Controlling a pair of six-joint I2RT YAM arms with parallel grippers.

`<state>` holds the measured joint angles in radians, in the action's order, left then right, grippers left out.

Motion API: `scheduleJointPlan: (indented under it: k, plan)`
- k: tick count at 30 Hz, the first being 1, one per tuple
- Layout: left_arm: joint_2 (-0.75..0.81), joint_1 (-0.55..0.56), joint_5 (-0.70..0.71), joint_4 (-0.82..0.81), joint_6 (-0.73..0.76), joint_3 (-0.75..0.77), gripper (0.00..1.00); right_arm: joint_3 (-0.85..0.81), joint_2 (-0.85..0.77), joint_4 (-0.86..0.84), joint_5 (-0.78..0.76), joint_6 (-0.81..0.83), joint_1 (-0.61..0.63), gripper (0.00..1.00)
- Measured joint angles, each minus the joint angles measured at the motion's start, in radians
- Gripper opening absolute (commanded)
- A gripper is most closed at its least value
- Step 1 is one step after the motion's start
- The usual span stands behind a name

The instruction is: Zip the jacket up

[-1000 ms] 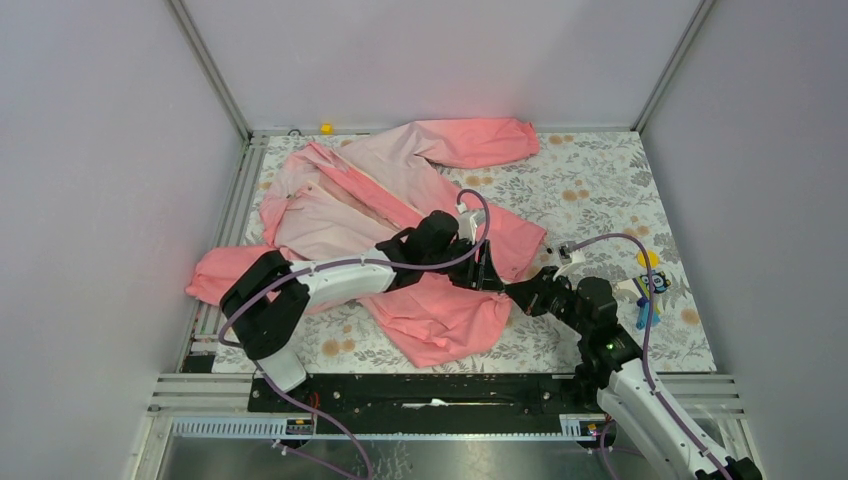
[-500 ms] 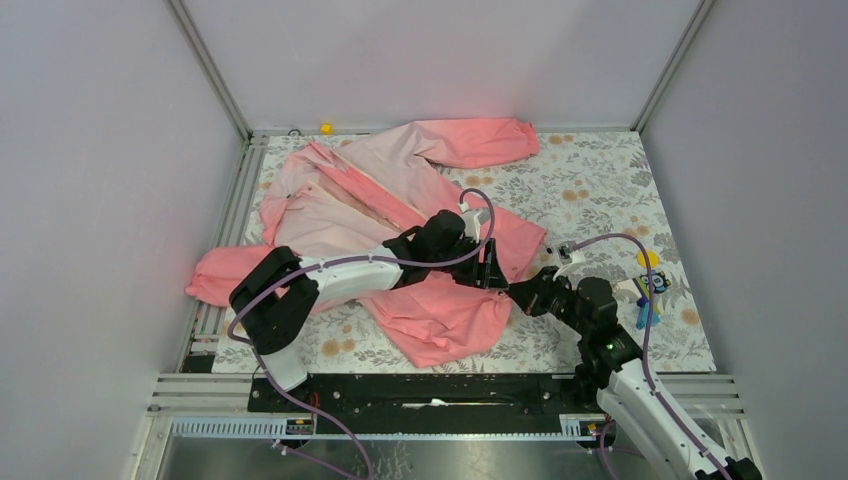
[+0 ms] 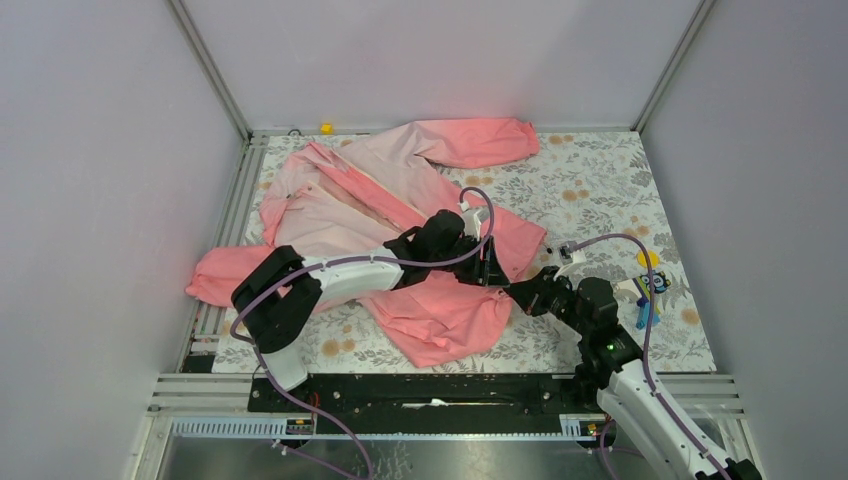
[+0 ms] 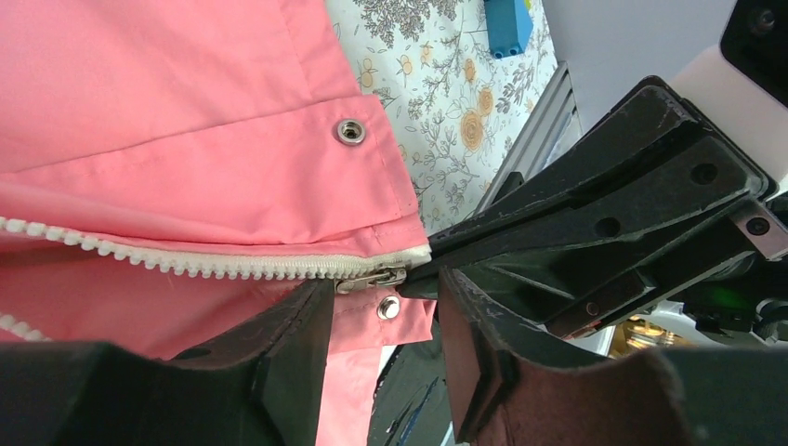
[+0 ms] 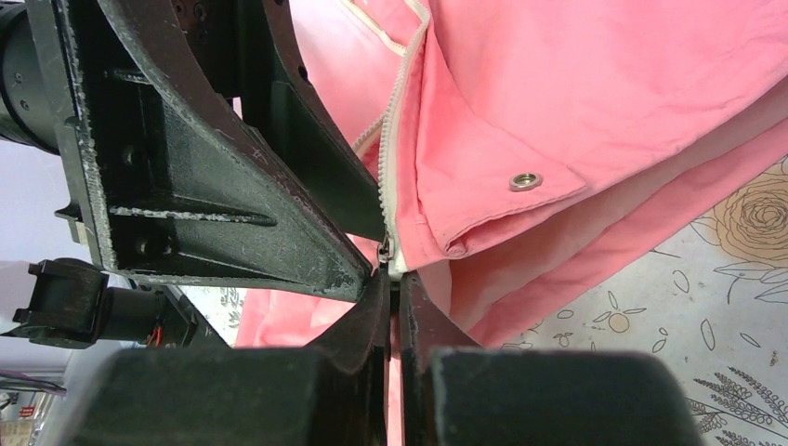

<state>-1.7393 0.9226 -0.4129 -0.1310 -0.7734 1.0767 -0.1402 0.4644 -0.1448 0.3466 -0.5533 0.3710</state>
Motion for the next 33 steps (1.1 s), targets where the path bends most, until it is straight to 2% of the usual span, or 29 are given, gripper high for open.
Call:
scheduleJointPlan:
  k: [7,24,26,28,33]
  plan:
    - [0.001,0.0,-0.01,-0.039,-0.023,-0.034,0.32,0.0,0.0,0.008,-0.001,0.0,0.0,0.0]
    - [0.016,0.004,0.001,-0.053,-0.039,-0.052,0.16,0.0,0.0,0.013,-0.001,0.0,0.0,0.0]
    - [0.016,0.005,0.001,-0.056,-0.04,-0.052,0.13,0.0,0.0,0.013,0.0,0.0,0.0,0.0]
    - [0.016,0.005,0.001,-0.057,-0.04,-0.052,0.01,0.0,0.0,0.012,0.0,0.0,0.0,0.0]
    - [0.018,0.005,0.013,-0.038,-0.038,-0.052,0.0,0.0,-0.005,0.024,-0.002,0.002,0.0,0.0]
